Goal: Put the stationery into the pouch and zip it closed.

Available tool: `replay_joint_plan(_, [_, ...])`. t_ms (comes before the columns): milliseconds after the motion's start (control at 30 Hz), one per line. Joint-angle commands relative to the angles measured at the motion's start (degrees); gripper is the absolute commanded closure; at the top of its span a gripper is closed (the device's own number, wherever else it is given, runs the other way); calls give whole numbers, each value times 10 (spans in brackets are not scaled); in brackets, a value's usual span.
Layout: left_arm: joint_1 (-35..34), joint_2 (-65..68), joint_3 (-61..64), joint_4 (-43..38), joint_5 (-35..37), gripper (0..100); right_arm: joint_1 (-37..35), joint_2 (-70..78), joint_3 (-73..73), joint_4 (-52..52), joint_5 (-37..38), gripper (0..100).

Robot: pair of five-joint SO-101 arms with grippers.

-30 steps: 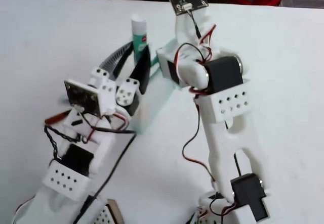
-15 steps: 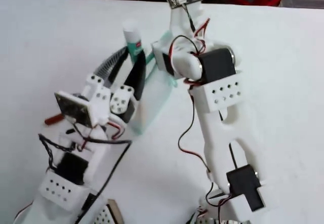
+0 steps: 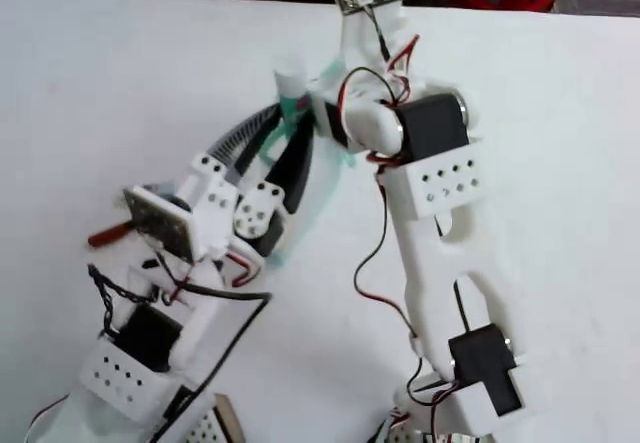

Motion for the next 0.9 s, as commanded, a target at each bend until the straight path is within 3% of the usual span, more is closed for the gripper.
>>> replay_joint_plan(0, [0,33,-22,-3,-4,963,17,11,9,13,2,707])
replay_joint_plan(367, [-81,61,-3,2,-4,962,27,11,8,13,2,707])
replay_joint_plan(733, [-76,60,21,1,-3,955,25,11,9,14,3,707])
replay_joint_plan(867, [-69,58,21,18,25,824,22,11,9,13,4,707])
